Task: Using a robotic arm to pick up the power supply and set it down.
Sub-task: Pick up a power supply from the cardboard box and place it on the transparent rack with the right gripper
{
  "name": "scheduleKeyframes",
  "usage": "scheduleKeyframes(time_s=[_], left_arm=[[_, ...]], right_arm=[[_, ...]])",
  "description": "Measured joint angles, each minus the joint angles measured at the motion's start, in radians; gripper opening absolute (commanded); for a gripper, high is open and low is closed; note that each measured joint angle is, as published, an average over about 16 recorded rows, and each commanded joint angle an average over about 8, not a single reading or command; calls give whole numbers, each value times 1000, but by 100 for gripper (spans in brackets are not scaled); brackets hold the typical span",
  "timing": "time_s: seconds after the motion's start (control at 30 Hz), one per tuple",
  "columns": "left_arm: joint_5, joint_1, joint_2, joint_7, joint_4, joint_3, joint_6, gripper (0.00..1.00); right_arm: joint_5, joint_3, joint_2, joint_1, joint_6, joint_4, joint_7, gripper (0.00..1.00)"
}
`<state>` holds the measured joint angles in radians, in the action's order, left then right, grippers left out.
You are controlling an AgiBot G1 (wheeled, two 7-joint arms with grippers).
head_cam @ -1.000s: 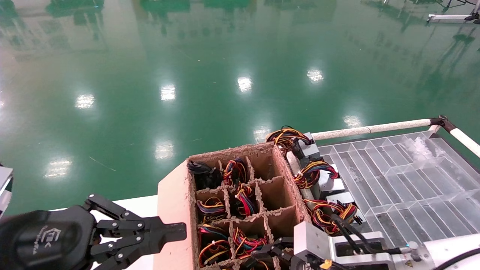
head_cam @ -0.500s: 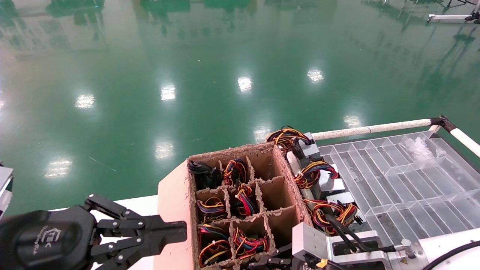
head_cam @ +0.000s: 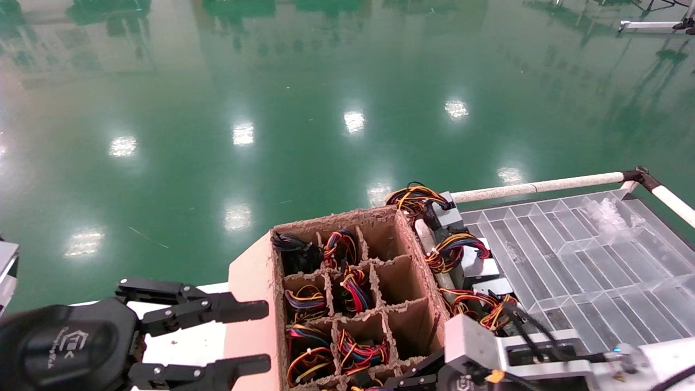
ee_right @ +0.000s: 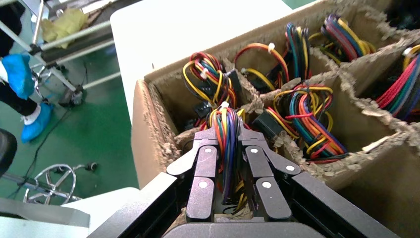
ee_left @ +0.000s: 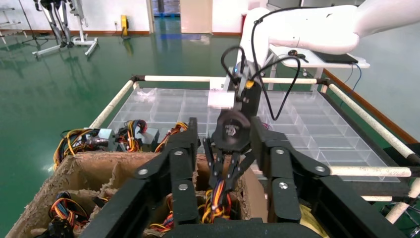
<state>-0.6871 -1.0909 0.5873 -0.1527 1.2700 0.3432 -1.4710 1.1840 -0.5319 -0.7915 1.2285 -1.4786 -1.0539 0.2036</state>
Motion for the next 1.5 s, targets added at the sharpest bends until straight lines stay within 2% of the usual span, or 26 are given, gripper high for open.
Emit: scheduleKeyframes(time_s=[0.43,0.57,0.73,0.97,1.1,1.3,1.5], left_arm=[[0,0,0,0,0,0,0,100],[0,0,0,0,0,0,0,100],[0,0,0,0,0,0,0,100],[0,0,0,0,0,0,0,100],[0,0,0,0,0,1,0,100],[0,0,0,0,0,1,0,100],[1,0,0,0,0,1,0,100]], right_arm=[[-200,131,106,40,-15,-69,37,0],[-251,171,116,94,-16,-52,35,0],[-270,196,101,205,-26,18,15,0],[-202,178,44,419,-46,202,-48,0],[-124,150,3,547,-24,342,-103,0],[2,104,-59,703,71,555,-202,0],[102,67,-111,801,204,737,-293,0]])
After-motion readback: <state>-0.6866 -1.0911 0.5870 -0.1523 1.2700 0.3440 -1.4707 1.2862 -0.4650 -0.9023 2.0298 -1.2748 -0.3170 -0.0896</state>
